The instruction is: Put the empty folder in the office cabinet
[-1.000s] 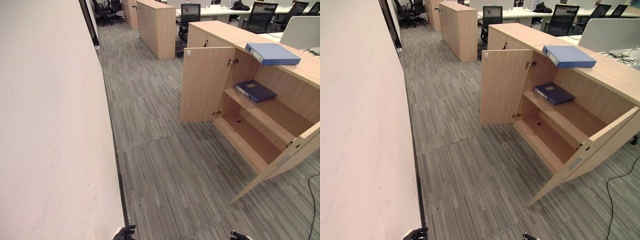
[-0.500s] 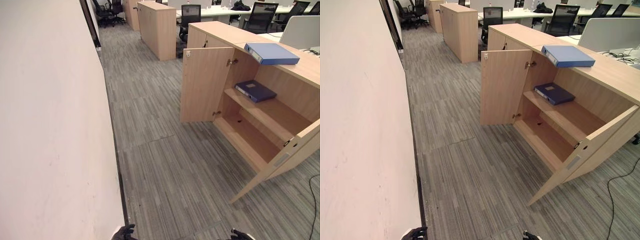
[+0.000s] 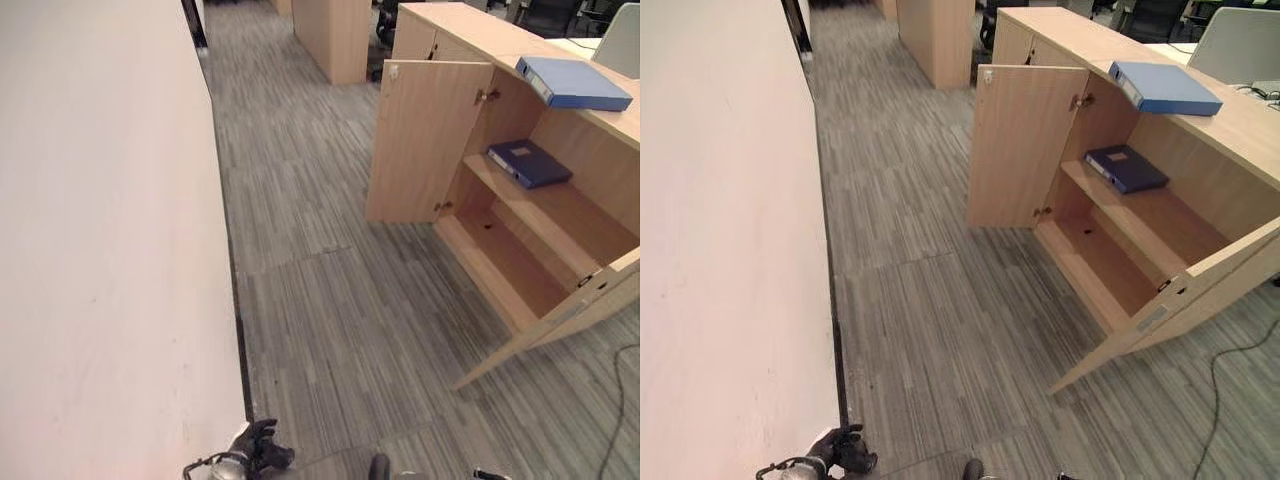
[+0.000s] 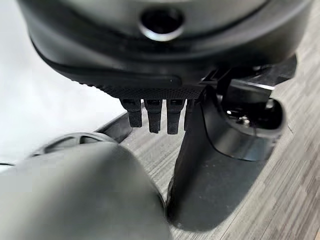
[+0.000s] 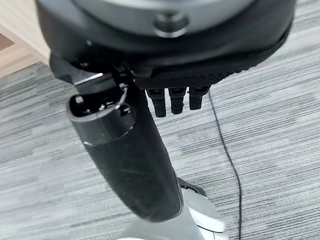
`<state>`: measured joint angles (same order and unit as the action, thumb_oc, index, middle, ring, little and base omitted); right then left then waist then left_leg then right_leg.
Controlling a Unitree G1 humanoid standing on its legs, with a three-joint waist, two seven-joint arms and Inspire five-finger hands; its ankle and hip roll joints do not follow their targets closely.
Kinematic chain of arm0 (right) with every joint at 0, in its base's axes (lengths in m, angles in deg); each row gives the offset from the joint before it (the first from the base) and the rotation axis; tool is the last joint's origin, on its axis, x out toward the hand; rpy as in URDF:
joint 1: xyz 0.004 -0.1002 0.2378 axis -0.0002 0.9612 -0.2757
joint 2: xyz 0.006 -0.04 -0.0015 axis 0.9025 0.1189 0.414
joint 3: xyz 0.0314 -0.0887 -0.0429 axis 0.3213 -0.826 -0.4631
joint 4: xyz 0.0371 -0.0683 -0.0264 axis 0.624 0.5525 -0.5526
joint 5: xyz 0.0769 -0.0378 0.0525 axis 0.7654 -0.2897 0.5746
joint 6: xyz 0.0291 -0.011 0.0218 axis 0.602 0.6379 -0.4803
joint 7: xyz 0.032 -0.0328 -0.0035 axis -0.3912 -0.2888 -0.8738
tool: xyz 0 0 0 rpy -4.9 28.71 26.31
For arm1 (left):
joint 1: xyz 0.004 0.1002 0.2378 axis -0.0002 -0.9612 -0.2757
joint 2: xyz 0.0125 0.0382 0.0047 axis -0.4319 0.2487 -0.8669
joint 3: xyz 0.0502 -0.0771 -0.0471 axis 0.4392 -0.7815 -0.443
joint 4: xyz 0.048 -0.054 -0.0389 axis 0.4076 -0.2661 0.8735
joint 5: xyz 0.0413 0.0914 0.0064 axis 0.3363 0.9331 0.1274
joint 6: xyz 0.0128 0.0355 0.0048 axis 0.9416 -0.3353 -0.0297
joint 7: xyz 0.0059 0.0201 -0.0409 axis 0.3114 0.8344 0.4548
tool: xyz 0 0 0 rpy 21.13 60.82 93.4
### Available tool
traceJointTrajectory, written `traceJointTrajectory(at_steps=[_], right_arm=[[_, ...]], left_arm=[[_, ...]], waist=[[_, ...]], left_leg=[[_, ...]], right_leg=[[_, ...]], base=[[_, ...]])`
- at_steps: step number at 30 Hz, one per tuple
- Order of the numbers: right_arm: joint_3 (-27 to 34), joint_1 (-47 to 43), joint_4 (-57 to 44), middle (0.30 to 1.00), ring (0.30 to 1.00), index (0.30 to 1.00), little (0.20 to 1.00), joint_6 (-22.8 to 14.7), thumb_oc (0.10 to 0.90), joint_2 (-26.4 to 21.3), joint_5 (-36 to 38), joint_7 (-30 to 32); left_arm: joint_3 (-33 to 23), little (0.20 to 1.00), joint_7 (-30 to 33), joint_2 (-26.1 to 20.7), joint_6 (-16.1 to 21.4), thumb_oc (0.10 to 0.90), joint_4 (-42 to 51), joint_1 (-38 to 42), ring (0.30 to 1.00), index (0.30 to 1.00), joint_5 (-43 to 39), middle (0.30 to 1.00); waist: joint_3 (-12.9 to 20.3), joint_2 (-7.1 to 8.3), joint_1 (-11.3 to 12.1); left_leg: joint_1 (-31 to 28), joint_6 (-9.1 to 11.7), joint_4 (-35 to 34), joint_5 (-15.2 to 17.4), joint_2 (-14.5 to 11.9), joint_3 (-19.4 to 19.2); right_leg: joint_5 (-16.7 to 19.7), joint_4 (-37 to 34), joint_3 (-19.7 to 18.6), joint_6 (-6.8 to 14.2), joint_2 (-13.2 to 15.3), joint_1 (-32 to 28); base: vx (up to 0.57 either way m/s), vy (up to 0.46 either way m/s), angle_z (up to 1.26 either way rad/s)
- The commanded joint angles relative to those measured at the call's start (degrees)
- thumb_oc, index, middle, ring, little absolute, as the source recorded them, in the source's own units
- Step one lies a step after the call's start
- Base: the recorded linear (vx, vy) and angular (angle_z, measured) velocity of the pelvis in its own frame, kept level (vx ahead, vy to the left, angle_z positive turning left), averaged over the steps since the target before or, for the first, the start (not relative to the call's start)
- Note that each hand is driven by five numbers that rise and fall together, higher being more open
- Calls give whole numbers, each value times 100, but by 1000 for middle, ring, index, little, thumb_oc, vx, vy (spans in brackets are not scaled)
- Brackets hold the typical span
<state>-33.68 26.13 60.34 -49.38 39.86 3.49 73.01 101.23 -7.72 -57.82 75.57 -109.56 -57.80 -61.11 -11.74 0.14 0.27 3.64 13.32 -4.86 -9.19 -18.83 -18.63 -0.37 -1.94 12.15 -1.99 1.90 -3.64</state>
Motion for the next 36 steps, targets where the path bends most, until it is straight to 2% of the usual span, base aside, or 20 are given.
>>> traceJointTrajectory(at_steps=[1,3,7,9,10,12,14,15,16,17,18,19,21,22,23,24,26,30,32,36], right_arm=[[-32,-140,-100,900,900,900,900,-129,800,-187,-15,-57],[-68,-162,-86,900,900,900,900,-141,800,-115,-8,-70],[-90,-217,-137,900,900,900,900,-129,800,-60,30,-101],[-131,-295,-256,900,900,900,900,-147,800,2,54,-107],[-132,-295,-258,900,900,900,900,-146,800,6,55,-106],[-109,-441,-584,900,900,900,900,-233,800,41,241,-104],[-86,-507,-762,900,900,900,900,-287,800,44,343,-99],[-71,-596,-1169,900,900,900,900,-403,800,34,551,-78],[-76,-646,-1442,900,900,900,900,-481,800,20,667,-59],[-76,-642,-1452,900,900,900,900,-475,800,20,668,-57],[-123,-690,-1839,900,900,900,900,-563,800,20,772,-24],[-123,-690,-1839,900,900,900,900,-563,800,19,772,-24],[-275,-796,-2435,900,900,900,900,-664,800,25,746,0],[-276,-797,-2438,900,900,900,900,-662,800,21,745,1],[-314,-786,-2940,900,900,900,900,-730,800,-30,772,-25],[-313,-785,-2941,900,900,900,900,-729,800,-32,771,-25],[-302,-711,-3642,900,900,900,900,-898,800,-153,835,0],[-331,-679,-3740,900,900,900,900,-929,800,-156,830,8],[-263,-592,-3758,900,900,900,900,-916,800,-142,849,28],[-134,-522,-3612,900,900,900,900,-871,800,-106,795,47]], left_arm=[[19,900,49,-110,99,800,296,-562,900,900,-12,900],[26,900,48,-151,118,800,283,-548,900,900,-18,900],[82,900,57,-247,154,800,409,-515,900,900,-8,900],[150,900,18,-319,204,800,747,-481,900,900,-60,900],[150,900,16,-324,201,800,752,-484,900,900,-61,900],[221,900,-13,-470,272,800,1273,-402,900,900,-145,900],[242,900,-28,-525,292,800,1461,-379,900,900,-186,900],[258,900,-26,-635,351,800,1877,-343,900,900,-279,900],[283,900,-12,-695,400,800,2046,-308,900,900,-331,900],[282,900,-13,-698,396,800,2051,-310,900,900,-333,900],[287,900,23,-781,451,800,2364,-304,900,900,-401,900],[288,900,23,-780,451,800,2364,-304,900,900,-401,900],[286,900,66,-858,514,800,2792,-314,900,900,-469,900],[284,900,65,-855,511,800,2796,-314,900,900,-469,900],[277,900,83,-898,582,800,3095,-310,900,900,-501,900],[278,900,83,-897,582,800,3095,-310,900,900,-501,900],[242,900,75,-969,694,800,3532,-389,900,900,-576,900],[249,900,17,-970,755,800,3760,-487,900,900,-637,900],[254,900,-70,-906,776,800,4038,-572,900,900,-700,900],[244,900,-143,-879,812,800,4135,-572,900,900,-627,900]], waist=[[152,-75,263],[275,-36,394],[393,113,518],[468,198,559],[476,214,565],[502,294,579],[507,313,593],[470,280,550],[449,244,541],[444,248,545],[381,176,528],[385,170,532],[266,63,531],[286,29,553],[195,-22,475],[199,-29,478],[119,-71,415],[98,-69,383],[21,16,196],[-51,-13,29]], left_leg=[[687,-191,104,-509,-550,133],[786,-138,154,-645,-307,525],[804,-251,261,-624,17,652],[829,-467,394,-392,387,693],[836,-476,401,-381,401,679],[826,-710,466,-145,751,566],[826,-790,487,-77,856,488],[707,-936,449,78,995,419],[638,-1007,414,153,1038,356],[633,-1010,411,153,1043,350],[376,-1136,313,295,1154,265],[381,-1136,315,296,1147,263],[-105,-1308,173,541,1306,122],[-86,-1302,170,531,1265,106],[-335,-1307,106,617,1328,117],[-332,-1306,106,617,1320,114],[-572,-1286,28,763,1424,74],[-785,-1240,-13,925,1499,83],[-1175,-1138,-14,1202,1671,202],[-1454,-1007,-14,1436,1659,335]], right_leg=[[-1536,553,-334,943,336,-1328],[-1621,510,-540,980,418,-1393],[-1459,470,-699,1214,687,-1370],[-1188,667,-874,1355,868,-1172],[-1192,670,-880,1365,888,-1160],[-628,1175,-1077,1570,1047,-812],[-412,1460,-1129,1641,1085,-630],[28,2042,-1166,1699,1084,-352],[266,2340,-1117,1699,1064,-211],[257,2361,-1124,1699,1070,-202],[563,2914,-854,1699,1137,36],[569,2908,-857,1699,1130,40],[936,3725,-389,1699,1284,386],[979,3687,-404,1699,1239,406],[729,3760,-444,1699,1102,695],[736,3751,-446,1699,1094,696],[36,3114,-147,1583,991,1017],[-205,2507,203,1408,1022,1214],[291,1277,362,1405,999,1620],[769,470,409,1599,1258,1800]], base=[[377,166,-104],[365,186,-104],[316,239,-26],[294,264,-25],[160,191,-23],[197,280,-23],[140,241,-25],[140,243,-11],[137,240,-4],[115,225,-6],[77,151,-11],[141,249,-15],[173,256,-5],[253,282,-8],[140,127,-15],[304,215,-14],[235,112,-15],[177,-7,-13],[339,-82,-18],[258,-113,-2]])
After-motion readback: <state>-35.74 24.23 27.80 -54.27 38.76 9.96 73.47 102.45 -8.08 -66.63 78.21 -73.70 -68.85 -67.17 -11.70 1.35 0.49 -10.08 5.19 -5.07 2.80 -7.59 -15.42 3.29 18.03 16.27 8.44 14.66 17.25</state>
